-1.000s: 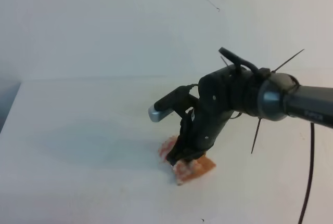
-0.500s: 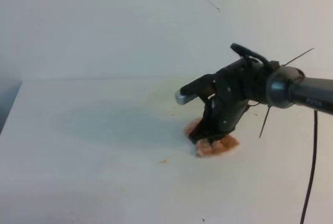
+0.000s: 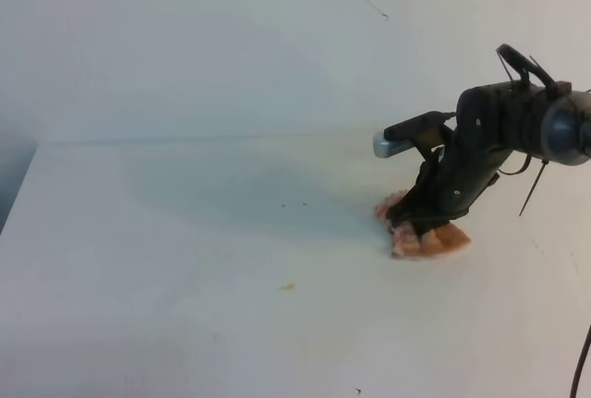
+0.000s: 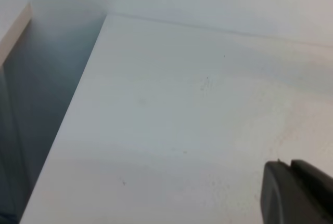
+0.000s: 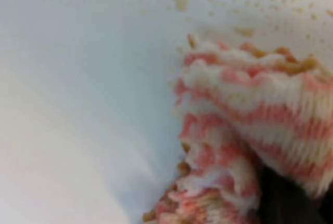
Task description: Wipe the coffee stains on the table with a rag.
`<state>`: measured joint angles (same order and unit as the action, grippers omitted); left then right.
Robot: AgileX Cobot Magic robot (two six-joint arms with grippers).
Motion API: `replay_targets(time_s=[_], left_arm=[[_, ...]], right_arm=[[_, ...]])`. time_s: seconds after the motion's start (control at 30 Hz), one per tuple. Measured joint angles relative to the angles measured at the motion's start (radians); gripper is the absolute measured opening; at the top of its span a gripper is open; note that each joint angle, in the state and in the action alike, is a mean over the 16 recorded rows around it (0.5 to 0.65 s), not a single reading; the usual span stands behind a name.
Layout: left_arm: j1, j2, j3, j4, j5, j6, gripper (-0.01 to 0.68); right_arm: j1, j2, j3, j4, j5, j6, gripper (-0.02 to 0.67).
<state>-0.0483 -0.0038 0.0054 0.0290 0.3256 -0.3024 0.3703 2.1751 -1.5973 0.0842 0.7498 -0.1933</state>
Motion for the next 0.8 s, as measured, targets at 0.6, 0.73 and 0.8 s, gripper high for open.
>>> replay_targets(time_s=[0.6,0.73,0.8], left_arm=[[0.0,0.002,-0.003,0.0,0.001,0.0,0.0],[0.0,0.004,-0.005,0.0,0.002,0.0,0.0],[0.0,0.004,-0.005,0.0,0.002,0.0,0.0]], right_arm=[[-0.097,-0.197,0.151,0.05,-0.057,-0.042,0.072],[-0.105,-0.198,0.153,0.055,-0.056,-0.045,0.192],[-0.106,-0.201,0.153,0.059,-0.059,-0.046,0.257]])
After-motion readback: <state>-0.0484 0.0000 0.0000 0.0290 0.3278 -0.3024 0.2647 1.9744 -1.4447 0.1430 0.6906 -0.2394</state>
